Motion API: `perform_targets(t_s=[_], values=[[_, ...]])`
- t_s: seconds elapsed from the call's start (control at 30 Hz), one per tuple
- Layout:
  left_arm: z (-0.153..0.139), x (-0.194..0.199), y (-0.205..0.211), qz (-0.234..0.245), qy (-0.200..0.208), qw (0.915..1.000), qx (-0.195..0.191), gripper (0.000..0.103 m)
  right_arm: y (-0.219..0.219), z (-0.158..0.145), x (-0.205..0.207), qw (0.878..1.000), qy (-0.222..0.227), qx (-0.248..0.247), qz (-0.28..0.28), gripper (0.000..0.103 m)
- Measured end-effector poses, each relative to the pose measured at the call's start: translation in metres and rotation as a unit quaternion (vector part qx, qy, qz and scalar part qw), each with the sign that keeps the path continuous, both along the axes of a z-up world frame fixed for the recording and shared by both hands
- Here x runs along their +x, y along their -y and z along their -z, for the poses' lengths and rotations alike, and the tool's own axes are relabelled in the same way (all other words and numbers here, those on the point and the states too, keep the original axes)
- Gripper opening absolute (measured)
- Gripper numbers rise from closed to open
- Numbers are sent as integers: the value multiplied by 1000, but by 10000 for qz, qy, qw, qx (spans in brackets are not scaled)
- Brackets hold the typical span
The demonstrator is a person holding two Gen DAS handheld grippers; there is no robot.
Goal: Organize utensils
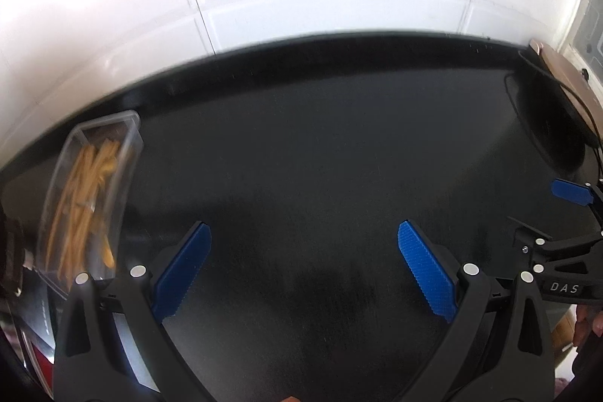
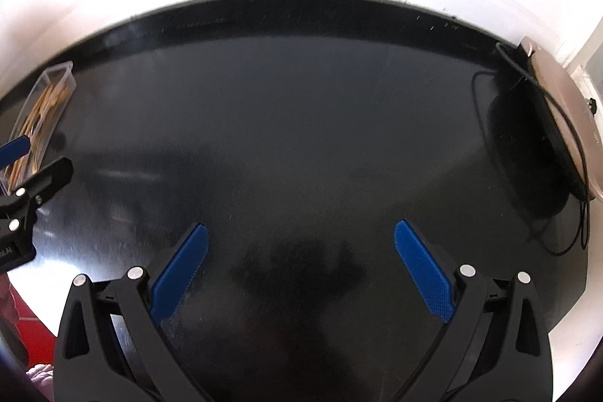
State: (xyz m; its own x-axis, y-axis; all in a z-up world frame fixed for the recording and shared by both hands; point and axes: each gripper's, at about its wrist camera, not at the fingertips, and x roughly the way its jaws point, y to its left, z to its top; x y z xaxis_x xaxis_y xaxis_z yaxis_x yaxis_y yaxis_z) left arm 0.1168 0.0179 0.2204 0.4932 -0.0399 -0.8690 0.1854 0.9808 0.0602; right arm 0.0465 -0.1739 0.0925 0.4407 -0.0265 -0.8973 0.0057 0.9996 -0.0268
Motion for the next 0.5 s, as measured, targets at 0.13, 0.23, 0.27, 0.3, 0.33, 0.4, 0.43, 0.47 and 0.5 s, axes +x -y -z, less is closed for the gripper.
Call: perform_targets(t_s=[0.13, 0.23, 0.27, 0.3, 0.33, 0.4, 0.43, 0.47, 0.5], values=[[13, -4, -4, 29, -284, 9996, -53, 97, -10, 9, -7, 9998, -172, -14, -84, 96], [17, -6, -8, 16, -321, 9995, -5, 97, -14, 11, -10, 9998, -203, 13, -88, 96], [17, -6, -10, -6, -329, 9995, 25, 97, -15, 11, -10, 9998, -201, 16, -80, 96], [18, -7, -11, -5, -337, 9994, 33, 97, -13, 10, -10, 9998, -201, 23, -79, 96], [19, -7, -13, -14, -353, 9994, 40, 97, -13, 10, -11, 9998, -201, 28, -74, 96], [20, -8, -15, -36, -375, 9993, 68, 97, -15, 9, -13, 9998, -192, 21, -62, 96], [21, -8, -16, -49, -390, 9992, 84, 97, -16, 9, -14, 9998, -191, 22, -59, 96], [22, -8, -18, -69, -410, 9991, 97, 97, -17, 9, -15, 9998, -196, 24, -54, 96], [23, -8, -20, -88, -439, 9989, 99, 97, -16, 9, -14, 9998, -203, 22, -59, 96]])
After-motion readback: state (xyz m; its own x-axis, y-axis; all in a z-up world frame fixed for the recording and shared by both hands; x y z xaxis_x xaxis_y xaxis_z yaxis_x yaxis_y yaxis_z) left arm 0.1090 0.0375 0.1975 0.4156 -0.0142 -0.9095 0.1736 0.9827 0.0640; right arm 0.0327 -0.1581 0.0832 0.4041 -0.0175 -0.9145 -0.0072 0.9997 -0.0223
